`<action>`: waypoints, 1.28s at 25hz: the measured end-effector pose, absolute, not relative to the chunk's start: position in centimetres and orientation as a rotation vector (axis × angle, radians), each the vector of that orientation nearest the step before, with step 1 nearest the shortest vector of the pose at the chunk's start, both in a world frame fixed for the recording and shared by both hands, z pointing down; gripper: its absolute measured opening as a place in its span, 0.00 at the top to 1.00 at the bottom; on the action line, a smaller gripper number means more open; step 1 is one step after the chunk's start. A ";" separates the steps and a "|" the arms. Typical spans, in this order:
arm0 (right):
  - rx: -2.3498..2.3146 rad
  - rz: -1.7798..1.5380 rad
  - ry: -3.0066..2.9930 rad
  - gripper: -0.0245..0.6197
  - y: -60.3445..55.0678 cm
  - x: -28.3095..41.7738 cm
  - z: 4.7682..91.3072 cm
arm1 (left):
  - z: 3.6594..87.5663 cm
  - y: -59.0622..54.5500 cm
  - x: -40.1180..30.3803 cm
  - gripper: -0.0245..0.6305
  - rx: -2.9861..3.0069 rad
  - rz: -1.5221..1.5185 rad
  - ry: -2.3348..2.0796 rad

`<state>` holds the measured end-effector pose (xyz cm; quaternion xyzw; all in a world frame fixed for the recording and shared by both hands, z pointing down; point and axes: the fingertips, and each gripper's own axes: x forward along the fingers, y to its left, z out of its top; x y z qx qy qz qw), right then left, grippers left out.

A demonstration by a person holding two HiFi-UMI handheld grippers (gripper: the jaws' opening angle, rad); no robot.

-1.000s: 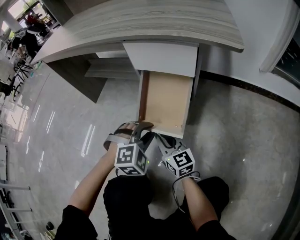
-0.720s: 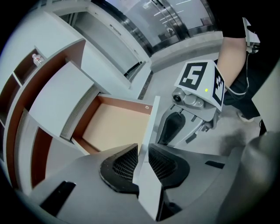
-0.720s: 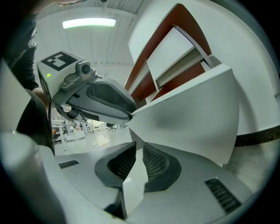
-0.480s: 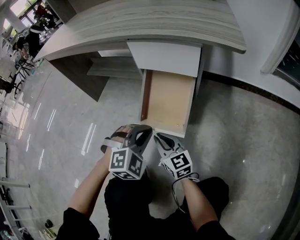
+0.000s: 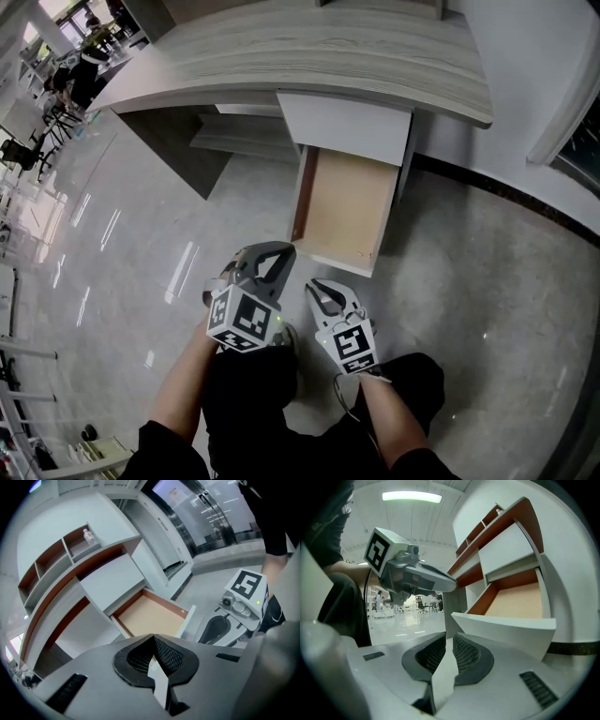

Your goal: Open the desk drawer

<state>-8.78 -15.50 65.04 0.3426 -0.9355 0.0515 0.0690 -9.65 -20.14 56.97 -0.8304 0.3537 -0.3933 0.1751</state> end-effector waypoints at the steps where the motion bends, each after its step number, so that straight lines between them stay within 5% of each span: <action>1: 1.042 0.124 -2.796 0.90 -15.0 -8.4 64.6 | 56.3 -20.1 -10.1 0.96 -2.356 -1.106 1.029; 13: 1.293 0.050 -2.766 0.92 -15.3 -3.6 57.3 | 48.2 -20.0 -10.8 0.96 -2.450 -0.603 1.282; 32: 1.437 -0.069 -2.774 0.95 -16.4 -1.5 53.1 | 51.4 -19.9 -9.1 0.96 -2.507 -0.685 1.165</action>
